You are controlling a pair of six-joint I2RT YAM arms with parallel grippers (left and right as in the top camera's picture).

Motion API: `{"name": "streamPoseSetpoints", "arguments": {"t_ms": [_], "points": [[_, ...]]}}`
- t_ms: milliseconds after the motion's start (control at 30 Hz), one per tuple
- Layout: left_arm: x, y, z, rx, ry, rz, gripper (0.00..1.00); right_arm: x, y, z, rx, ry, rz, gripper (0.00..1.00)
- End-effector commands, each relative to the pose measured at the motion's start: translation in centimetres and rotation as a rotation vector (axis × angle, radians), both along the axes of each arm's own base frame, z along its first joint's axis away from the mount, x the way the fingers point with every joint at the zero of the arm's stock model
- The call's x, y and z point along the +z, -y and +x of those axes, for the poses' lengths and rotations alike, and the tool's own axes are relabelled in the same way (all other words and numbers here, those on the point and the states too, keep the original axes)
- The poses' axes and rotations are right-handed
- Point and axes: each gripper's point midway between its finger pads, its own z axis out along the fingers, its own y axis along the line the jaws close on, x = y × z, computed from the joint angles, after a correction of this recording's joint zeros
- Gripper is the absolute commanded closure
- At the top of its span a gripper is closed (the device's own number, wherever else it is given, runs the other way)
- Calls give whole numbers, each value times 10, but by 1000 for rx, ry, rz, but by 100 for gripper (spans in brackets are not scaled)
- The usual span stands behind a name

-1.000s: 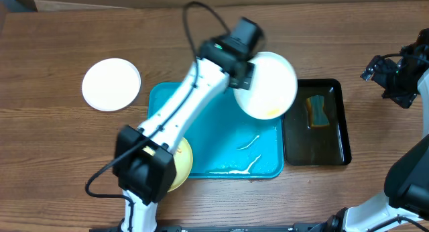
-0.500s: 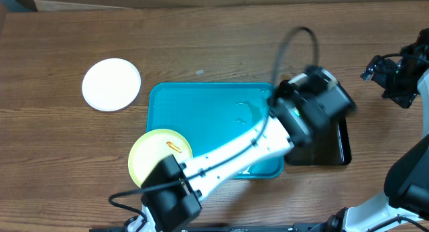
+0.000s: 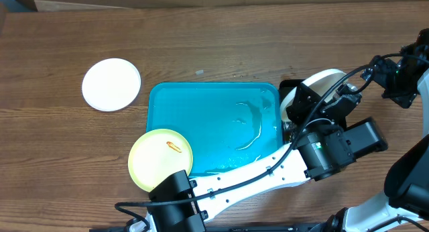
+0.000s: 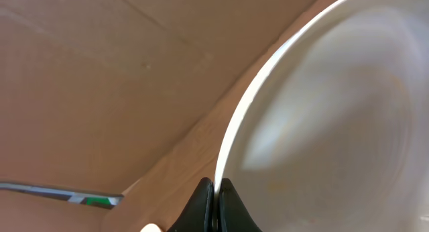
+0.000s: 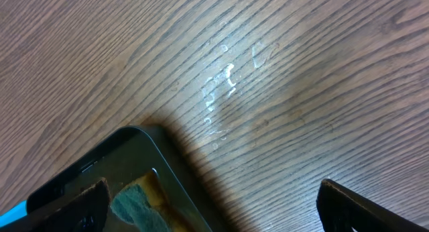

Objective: Clean dirty plates on tray and stack at the side
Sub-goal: 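Lift the white plate with the left gripper and swing it left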

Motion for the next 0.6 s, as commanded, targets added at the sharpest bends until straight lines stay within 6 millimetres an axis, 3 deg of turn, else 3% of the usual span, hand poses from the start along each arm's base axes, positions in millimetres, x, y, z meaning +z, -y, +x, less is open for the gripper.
{"name": "streamPoseSetpoints", "arguments": {"t_ms": [0, 100, 300, 400, 567], "points": [[-2, 1, 5, 9, -23, -69, 96, 9, 2, 4, -4, 28, -5, 0], [-25, 4, 12, -5, -152, -185, 96, 9, 2, 4, -4, 28, -5, 0], [-85, 2, 25, -46, -624, -459, 96, 9, 2, 4, -4, 28, -5, 0], [-97, -19, 45, -15, -793, -585, 96, 9, 2, 4, -4, 28, -5, 0], [-102, -91, 96, 92, -972, -821, 96, 9, 2, 4, -5, 28, -5, 0]]}}
